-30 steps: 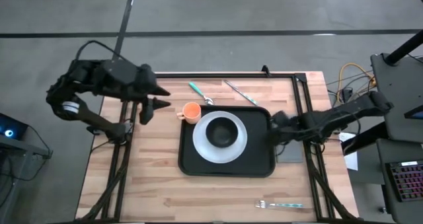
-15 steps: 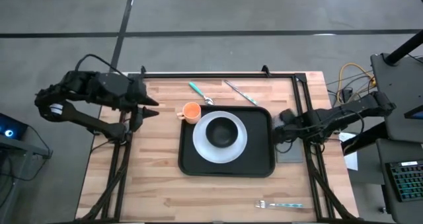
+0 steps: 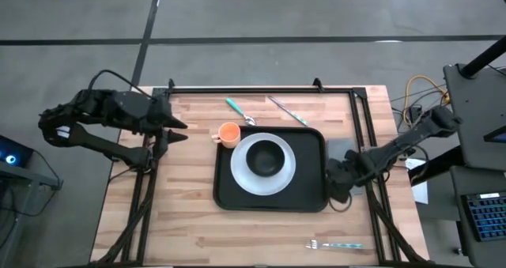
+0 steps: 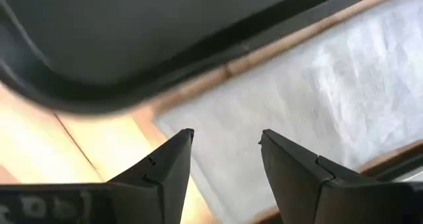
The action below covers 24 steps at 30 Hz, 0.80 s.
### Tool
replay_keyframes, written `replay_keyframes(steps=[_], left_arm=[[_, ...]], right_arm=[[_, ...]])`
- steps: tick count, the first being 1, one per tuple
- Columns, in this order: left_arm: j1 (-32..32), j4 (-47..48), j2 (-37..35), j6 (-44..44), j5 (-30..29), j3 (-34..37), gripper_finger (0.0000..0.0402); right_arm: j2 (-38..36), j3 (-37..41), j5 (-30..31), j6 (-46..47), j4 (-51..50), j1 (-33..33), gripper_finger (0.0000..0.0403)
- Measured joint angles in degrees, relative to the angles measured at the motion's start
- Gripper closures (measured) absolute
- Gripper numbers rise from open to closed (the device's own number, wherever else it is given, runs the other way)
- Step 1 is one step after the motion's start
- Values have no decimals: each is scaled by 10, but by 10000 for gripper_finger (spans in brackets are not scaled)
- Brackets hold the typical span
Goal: Set up tray
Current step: Put the gray napkin on the black serving tray to the right of the white plate
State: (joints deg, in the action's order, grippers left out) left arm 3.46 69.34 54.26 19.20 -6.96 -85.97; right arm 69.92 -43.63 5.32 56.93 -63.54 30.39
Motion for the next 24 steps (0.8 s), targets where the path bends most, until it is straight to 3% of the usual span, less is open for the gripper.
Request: replay_keyframes(steps=[12, 24], left_arm=[[0, 0, 1, 5, 0, -3, 242], [0, 0, 1, 12, 0, -3, 242]], right_arm=[[50, 30, 4, 25, 43, 132, 232], [123, 41, 2, 39, 139, 144, 232]])
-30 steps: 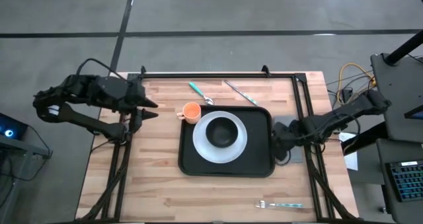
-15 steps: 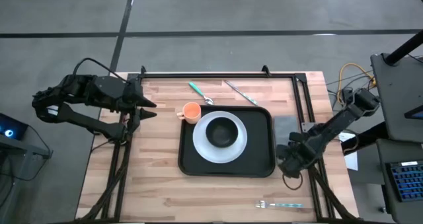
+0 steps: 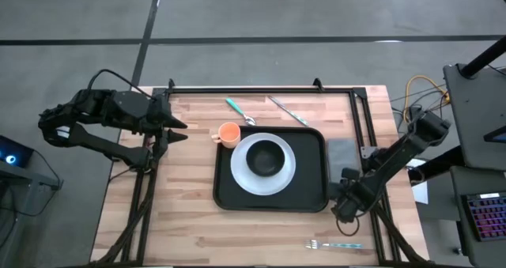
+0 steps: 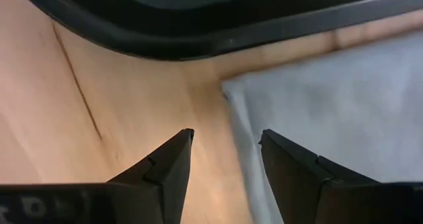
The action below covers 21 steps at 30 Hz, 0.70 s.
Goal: Set up tray
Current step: Put the gray napkin on the black serving tray to the right of the white plate
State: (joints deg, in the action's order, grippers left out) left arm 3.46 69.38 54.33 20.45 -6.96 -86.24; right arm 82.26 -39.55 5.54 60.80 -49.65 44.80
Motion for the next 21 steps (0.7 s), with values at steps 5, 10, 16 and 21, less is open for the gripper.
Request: replay_keyframes(steps=[5, 10, 16, 21], left_arm=[[0, 0, 0, 5, 0, 0, 242], [0, 0, 0, 13, 0, 0, 242], [0, 0, 0, 14, 0, 0, 242], [0, 0, 0, 13, 0, 0, 242]], right_arm=[[35, -2, -1, -1, 6, 0, 250], [51, -4, -4, -11, 14, 0, 331], [41, -3, -11, 9, 18, 0, 392], [2, -52, -8, 63, -63, 9, 395]])
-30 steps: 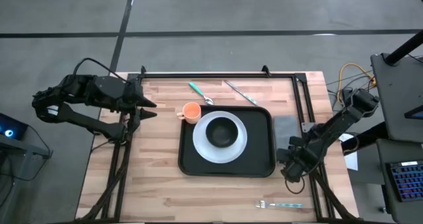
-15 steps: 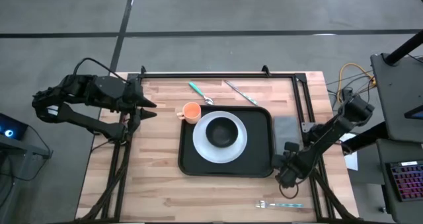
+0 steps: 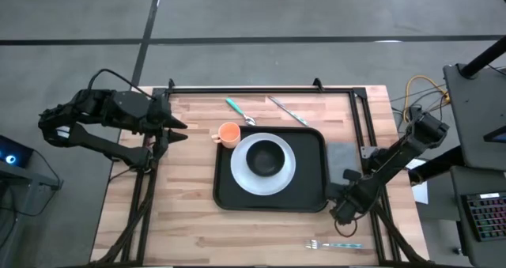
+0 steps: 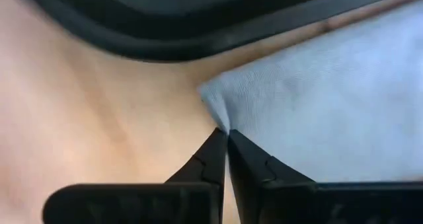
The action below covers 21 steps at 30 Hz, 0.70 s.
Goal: Set up tray
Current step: Put the gray napkin on the black serving tray to the right of the white plate
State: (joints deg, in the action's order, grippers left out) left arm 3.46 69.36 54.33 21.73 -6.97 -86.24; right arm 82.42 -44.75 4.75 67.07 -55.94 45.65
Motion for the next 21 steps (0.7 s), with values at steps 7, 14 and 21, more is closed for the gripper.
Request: replay_keyframes(steps=[7, 14, 21], left_arm=[[0, 0, 0, -8, 0, 0, 242], [0, 0, 0, -12, 0, 0, 242], [0, 0, 0, -25, 0, 0, 242]], right_arm=[[-44, -142, 28, 12, -210, 13, 395], [-43, -283, 28, -7, -341, 14, 395], [-29, -379, 27, -52, -341, 14, 395]])
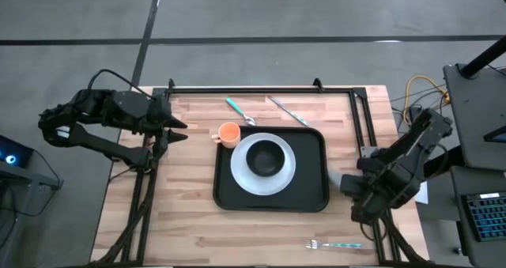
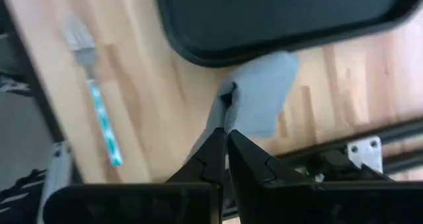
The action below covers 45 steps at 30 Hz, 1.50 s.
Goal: Set up tray
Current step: Put the gray napkin on the black serving tray to the right of the white plate
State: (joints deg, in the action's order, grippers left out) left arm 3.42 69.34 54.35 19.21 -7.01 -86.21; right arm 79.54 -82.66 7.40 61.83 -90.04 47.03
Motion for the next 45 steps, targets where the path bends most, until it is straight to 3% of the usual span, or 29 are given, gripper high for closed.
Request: replay_keyframes(steps=[11, 23, 30, 35, 39, 45], left_arm=[[0, 0, 0, -1, -5, 1, 242], [0, -11, 0, 30, -6, 3, 242], [2, -170, 50, -3, 15, 53, 242], [1, -420, 107, 51, 30, 126, 242], [2, -581, 155, 55, 100, 156, 242], [23, -585, 267, 40, 114, 135, 242]], right_arm=[[46, -112, 4, -51, 1, 1, 395], [51, -89, 29, -55, 0, 10, 395], [51, -88, 52, -61, 0, 10, 395], [51, -88, 80, -52, 0, 10, 395], [51, -88, 98, -53, 0, 10, 395], [51, -87, 113, -63, 1, 10, 395]])
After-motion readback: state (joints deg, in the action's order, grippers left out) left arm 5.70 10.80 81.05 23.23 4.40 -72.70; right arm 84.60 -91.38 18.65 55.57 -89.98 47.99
